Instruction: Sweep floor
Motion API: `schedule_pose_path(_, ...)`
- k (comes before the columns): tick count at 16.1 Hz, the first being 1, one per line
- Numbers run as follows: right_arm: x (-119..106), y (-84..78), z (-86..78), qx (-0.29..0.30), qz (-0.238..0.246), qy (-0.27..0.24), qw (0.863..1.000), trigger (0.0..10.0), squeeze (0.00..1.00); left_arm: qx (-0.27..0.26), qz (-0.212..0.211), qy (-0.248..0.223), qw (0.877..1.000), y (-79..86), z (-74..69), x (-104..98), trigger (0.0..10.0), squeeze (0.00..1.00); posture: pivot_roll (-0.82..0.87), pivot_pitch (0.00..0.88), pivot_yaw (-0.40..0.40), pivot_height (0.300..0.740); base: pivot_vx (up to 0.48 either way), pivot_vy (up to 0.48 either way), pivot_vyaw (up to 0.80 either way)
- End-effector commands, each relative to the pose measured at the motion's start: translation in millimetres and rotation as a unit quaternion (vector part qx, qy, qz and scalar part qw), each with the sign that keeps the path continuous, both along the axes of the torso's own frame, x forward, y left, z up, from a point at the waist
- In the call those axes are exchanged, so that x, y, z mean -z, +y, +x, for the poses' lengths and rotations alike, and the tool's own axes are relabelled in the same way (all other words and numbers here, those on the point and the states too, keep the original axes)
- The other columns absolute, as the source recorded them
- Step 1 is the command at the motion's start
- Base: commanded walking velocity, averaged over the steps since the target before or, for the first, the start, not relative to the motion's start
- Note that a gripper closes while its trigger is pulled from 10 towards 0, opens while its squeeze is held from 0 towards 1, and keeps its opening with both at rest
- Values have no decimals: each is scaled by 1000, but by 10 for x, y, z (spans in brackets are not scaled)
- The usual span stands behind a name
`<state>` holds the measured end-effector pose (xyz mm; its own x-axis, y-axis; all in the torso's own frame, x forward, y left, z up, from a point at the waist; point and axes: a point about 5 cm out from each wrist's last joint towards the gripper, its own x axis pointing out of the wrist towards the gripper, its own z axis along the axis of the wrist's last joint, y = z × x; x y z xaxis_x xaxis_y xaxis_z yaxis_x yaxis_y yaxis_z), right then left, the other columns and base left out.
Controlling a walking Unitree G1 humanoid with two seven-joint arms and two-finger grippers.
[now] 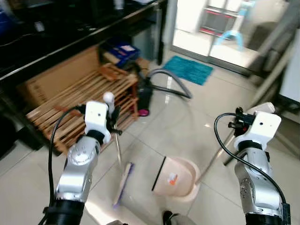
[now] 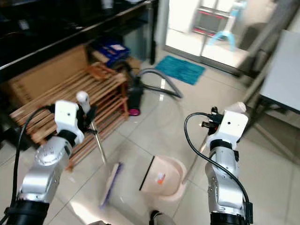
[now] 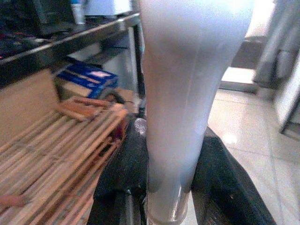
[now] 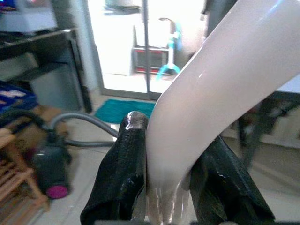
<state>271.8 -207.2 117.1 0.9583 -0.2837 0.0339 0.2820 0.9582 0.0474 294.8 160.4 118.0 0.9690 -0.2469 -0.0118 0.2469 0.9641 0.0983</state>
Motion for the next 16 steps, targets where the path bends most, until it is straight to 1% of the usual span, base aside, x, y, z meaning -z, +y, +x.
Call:
schedule_pose_path(1, -20, -10, -12, 6, -2, -5, 1000, 10000, 0, 15, 3, -23, 1000, -44, 4, -69, 10000, 0, 11, 0, 35, 740, 0, 0, -800)
schedule_pose_path(2, -34, -10, -7, 9, -6, -7, 1000, 10000, 0, 19, 19, -28, 999, -59, 11, -71, 10000, 0, 9, 0, 39, 740, 0, 0, -800)
schedule_pose_path(3, -59, -9, 3, 11, -5, -9, 1000, 10000, 0, 18, 25, -26, 999, -64, 19, -71, 10000, 0, 6, 0, 43, 740, 0, 0, -800)
schedule_pose_path(4, -73, -9, 12, 12, -5, -8, 1000, 10000, 0, 20, 15, -27, 999, -66, 26, -77, 10000, 0, 3, 0, 45, 740, 0, 0, -800)
schedule_pose_path(7, -71, -32, 30, 16, -7, 6, 1000, 10000, 0, 19, 15, -26, 999, -39, 40, -111, 10000, 0, -2, 0, 42, 740, 0, 0, -800)
schedule_pose_path(8, -84, -42, 32, 17, -8, 7, 1000, 10000, 0, 10, 22, -25, 999, -18, 56, -121, 10000, 0, -4, 1, 41, 740, 0, 0, -800)
schedule_pose_path(9, -98, -52, 36, 18, -10, 7, 1000, 10000, 0, 9, 28, -34, 999, -18, 67, -140, 10000, 0, -5, 1, 41, 740, 0, 0, -800)
schedule_pose_path(12, -134, -39, 67, 10, -19, 17, 1000, 10000, 0, 11, 27, -39, 999, -24, 92, -165, 10000, 0, -7, 4, 40, 740, 0, 0, -800)
schedule_pose_path(16, -134, -39, 77, 11, -13, 25, 1000, 10000, 0, 5, 39, -40, 998, -26, 91, -172, 10000, 0, -3, 5, 35, 740, 0, 0, -800)
